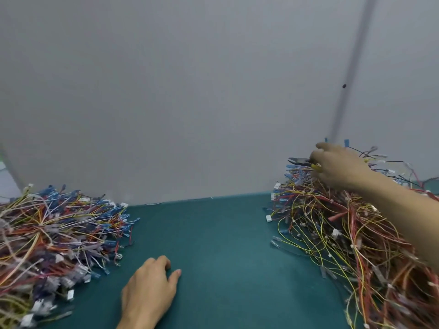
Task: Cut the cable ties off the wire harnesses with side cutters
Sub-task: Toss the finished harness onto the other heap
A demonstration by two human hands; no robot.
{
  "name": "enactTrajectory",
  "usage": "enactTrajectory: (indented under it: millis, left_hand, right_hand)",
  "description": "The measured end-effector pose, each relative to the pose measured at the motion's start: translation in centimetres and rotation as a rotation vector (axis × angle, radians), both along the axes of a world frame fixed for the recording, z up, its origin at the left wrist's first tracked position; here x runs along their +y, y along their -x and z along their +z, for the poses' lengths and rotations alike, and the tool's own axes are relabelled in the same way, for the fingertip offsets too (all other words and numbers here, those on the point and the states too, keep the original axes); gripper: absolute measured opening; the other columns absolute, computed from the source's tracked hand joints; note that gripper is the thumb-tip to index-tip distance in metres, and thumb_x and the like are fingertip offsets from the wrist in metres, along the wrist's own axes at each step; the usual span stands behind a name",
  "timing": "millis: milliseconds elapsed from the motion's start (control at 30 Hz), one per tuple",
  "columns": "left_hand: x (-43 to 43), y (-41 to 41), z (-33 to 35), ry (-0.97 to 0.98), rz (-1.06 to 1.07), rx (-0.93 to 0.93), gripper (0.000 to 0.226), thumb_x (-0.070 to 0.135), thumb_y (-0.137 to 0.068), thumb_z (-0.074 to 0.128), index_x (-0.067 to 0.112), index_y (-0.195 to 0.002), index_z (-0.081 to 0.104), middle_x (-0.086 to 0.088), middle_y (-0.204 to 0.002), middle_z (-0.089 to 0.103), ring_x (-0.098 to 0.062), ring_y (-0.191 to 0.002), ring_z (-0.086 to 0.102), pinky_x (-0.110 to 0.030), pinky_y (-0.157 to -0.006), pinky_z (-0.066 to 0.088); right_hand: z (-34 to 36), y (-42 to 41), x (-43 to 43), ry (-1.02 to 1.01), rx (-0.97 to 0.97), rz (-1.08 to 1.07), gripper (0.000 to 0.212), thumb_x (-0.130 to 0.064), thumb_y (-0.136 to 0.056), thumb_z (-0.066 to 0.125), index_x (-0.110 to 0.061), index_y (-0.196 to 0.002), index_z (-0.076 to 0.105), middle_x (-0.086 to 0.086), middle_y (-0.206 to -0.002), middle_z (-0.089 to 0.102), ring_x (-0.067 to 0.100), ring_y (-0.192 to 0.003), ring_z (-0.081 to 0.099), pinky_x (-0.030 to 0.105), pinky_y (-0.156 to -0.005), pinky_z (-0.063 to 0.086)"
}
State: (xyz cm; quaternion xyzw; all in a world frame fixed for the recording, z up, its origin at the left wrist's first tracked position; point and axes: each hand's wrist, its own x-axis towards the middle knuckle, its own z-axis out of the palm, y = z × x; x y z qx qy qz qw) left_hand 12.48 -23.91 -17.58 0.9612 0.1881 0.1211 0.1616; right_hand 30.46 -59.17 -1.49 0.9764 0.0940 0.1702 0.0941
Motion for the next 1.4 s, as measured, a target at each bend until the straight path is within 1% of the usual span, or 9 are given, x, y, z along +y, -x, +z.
enactTrajectory:
  millis: [233, 467, 933, 1033, 1067, 1100, 1133, 1200, 1400]
  left_hand:
    - [-0.3, 0.1, 0.0, -0.030, 0.011, 0.006, 0.028, 0.056, -0.091, 0.047, 0.032, -0.104, 0.055, 0.011, -0.103, 0.055, -0.014, -0.103, 0.058, -0.028, -0.075, 0.045]
    - [-0.3, 0.2, -0.3, -0.042, -0.004, -0.003, 0.030, 0.055, -0.092, 0.045, 0.031, -0.107, 0.054, 0.010, -0.107, 0.054, -0.014, -0.104, 0.056, -0.029, -0.076, 0.046]
    - [-0.3, 0.4, -0.2, -0.030, -0.017, -0.016, 0.028, 0.056, -0.092, 0.044, 0.034, -0.107, 0.052, 0.012, -0.106, 0.052, -0.011, -0.104, 0.054, -0.027, -0.078, 0.045]
    - [-0.3, 0.4, -0.1, -0.013, -0.018, -0.015, 0.027, 0.056, -0.091, 0.044, 0.034, -0.105, 0.052, 0.012, -0.105, 0.052, -0.011, -0.104, 0.054, -0.027, -0.078, 0.046]
    - [-0.2, 0.4, -0.1, -0.008, -0.018, -0.014, 0.026, 0.056, -0.091, 0.044, 0.034, -0.103, 0.052, 0.012, -0.104, 0.052, -0.012, -0.104, 0.054, -0.027, -0.079, 0.046]
    - [-0.2, 0.4, 0.0, -0.004, -0.018, -0.013, 0.025, 0.056, -0.091, 0.044, 0.034, -0.102, 0.052, 0.012, -0.104, 0.052, -0.012, -0.104, 0.054, -0.027, -0.079, 0.046]
    - [-0.2, 0.3, 0.0, -0.002, -0.016, -0.011, 0.025, 0.056, -0.091, 0.044, 0.034, -0.102, 0.052, 0.012, -0.104, 0.052, -0.012, -0.104, 0.054, -0.027, -0.079, 0.047]
    - [-0.3, 0.3, 0.1, 0.001, -0.012, -0.006, 0.025, 0.056, -0.091, 0.045, 0.035, -0.102, 0.051, 0.011, -0.105, 0.052, -0.012, -0.104, 0.054, -0.027, -0.080, 0.046]
    - [-0.3, 0.0, 0.2, -0.012, -0.009, 0.014, 0.024, 0.059, -0.090, 0.043, 0.037, -0.098, 0.048, 0.014, -0.099, 0.048, -0.009, -0.100, 0.052, -0.025, -0.075, 0.043]
  right_hand:
    - [-1.0, 9.6, 8.1, -0.206, -0.298, 0.317, 0.028, -0.026, -0.085, 0.067, -0.012, -0.110, 0.063, 0.011, -0.117, 0.059, 0.036, -0.098, 0.055, 0.044, -0.079, 0.044]
    - [-9.9, 14.8, 8.4, -1.329, 0.730, 0.032, 0.011, -0.011, -0.087, 0.068, -0.001, -0.090, 0.063, 0.007, -0.069, 0.059, 0.015, -0.057, 0.047, 0.028, -0.056, 0.035]
    - [-10.4, 13.5, -7.0, -1.261, 0.761, -0.321, 0.035, -0.024, -0.057, 0.083, -0.013, -0.089, 0.077, 0.024, -0.084, 0.068, 0.029, -0.057, 0.059, 0.036, -0.056, 0.046]
    - [-9.5, 14.2, -3.9, -1.030, 0.698, -0.196, 0.017, -0.023, -0.074, 0.081, -0.015, -0.088, 0.075, -0.002, -0.090, 0.049, 0.014, -0.063, 0.065, 0.034, -0.066, 0.052]
    - [-9.5, 14.5, -2.7, -0.990, 0.710, -0.144, 0.016, -0.022, -0.078, 0.079, -0.013, -0.091, 0.074, 0.008, -0.082, 0.062, 0.005, -0.061, 0.064, 0.029, -0.066, 0.053]
    - [-9.3, 14.7, -1.3, -0.982, 0.739, -0.094, 0.018, -0.022, -0.081, 0.077, -0.010, -0.094, 0.072, 0.000, -0.106, 0.033, 0.004, -0.078, 0.064, 0.027, -0.088, 0.029]
    - [-9.1, 14.7, 0.1, -0.983, 0.786, -0.049, 0.020, -0.021, -0.082, 0.075, -0.009, -0.097, 0.070, -0.010, -0.064, 0.043, 0.004, -0.056, 0.061, 0.018, -0.054, 0.028]
    - [-8.8, 13.5, 2.7, -1.082, 0.857, 0.026, 0.018, -0.017, -0.084, 0.073, -0.009, -0.100, 0.069, 0.010, -0.074, 0.069, 0.013, -0.063, 0.052, 0.023, -0.056, 0.038]
    - [-6.1, 6.9, 5.3, -1.652, 0.707, 0.012, 0.028, -0.009, -0.093, 0.059, 0.007, -0.116, 0.059, 0.024, -0.092, 0.061, 0.022, -0.064, 0.051, 0.033, -0.057, 0.041]
